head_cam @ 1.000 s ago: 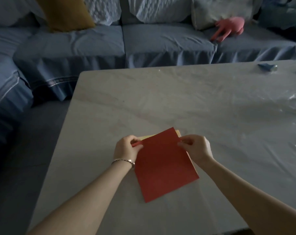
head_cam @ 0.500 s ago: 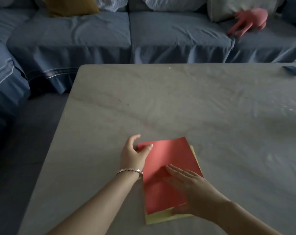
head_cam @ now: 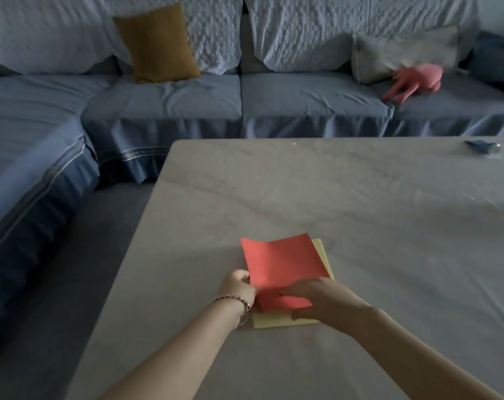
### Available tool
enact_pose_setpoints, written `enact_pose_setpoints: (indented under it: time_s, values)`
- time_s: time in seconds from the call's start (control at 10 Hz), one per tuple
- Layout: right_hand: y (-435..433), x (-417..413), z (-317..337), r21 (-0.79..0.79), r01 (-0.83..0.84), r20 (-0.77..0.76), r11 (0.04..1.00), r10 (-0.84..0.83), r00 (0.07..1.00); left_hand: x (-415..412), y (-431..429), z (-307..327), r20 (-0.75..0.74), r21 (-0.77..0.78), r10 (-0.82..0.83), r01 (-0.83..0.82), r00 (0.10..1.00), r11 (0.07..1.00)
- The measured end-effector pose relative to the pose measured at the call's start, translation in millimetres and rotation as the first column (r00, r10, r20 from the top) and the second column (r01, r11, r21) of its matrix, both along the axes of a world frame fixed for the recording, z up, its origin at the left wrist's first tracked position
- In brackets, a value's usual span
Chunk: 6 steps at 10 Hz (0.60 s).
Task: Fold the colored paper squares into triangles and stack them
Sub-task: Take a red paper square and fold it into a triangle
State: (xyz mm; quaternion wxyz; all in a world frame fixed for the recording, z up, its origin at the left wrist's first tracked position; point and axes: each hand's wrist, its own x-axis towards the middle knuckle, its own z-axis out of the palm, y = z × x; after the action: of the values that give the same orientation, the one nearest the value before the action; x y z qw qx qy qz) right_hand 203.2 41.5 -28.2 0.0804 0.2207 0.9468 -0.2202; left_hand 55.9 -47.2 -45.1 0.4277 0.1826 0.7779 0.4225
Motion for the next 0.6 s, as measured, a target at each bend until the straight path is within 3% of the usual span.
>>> enact_pose_setpoints:
  time_s: [0.1, 0.4, 0.5, 0.6]
  values:
    - [-5.1, 2.7, 2.2, 0.000, 0.016, 0.022, 1.000, -0.016, 1.000, 3.9, -11.3, 5.1, -0.075, -0.015, -0.106, 0.105, 0.992, 0.994]
    - [-1.5, 5.3, -7.9, -0.067, 0.059, 0.028, 0.996, -0.057, 0.998, -1.7, -23.3, -14.9, -0.101, 0.035, -0.146, 0.150, 0.984, 0.988]
    - [3.0, 4.9, -8.6, -0.140, 0.137, 0.033, 0.981, -0.133, 0.991, -8.1, -27.1, -18.2, -0.296, 0.061, -0.160, 0.186, 0.942, 0.981]
    - [5.9, 7.6, -4.9, -0.230, 0.218, 0.074, 0.948, -0.206, 0.976, -22.5, -35.6, -24.3, -0.708, 0.099, -0.341, 0.565, 0.618, 0.819]
